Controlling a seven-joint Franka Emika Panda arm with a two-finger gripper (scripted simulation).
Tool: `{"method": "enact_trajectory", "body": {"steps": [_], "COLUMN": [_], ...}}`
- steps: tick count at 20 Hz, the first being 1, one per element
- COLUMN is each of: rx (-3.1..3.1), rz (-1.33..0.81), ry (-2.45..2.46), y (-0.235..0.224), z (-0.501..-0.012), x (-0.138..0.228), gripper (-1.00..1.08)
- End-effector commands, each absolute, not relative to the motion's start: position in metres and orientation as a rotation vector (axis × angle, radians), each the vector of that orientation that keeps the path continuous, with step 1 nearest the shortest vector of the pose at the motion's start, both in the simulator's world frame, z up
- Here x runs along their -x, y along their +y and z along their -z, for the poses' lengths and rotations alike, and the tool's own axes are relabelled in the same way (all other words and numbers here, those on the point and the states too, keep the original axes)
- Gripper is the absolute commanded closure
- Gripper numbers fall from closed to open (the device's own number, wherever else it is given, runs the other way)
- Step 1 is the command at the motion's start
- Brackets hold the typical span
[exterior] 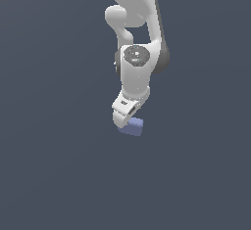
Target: Pick up the object and move it to a goal position.
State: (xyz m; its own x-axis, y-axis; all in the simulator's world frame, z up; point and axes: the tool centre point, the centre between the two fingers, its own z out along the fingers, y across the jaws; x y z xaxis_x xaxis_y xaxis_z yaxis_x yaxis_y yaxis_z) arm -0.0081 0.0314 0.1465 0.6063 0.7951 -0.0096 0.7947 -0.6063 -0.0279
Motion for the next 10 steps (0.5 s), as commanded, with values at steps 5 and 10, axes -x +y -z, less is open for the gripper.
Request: {"method": "enact_trajectory", "body": {"steps": [5,10], "rx": [2.673,2.588], "rz": [-0.017,-0.009], "ry": [-1.627,-1.770], "y": [0.0274,0.0250], "z": [-0.1461,-0.1459], "x": [0.0041,0.0016], "gripper": [-0.92,-0.92]}}
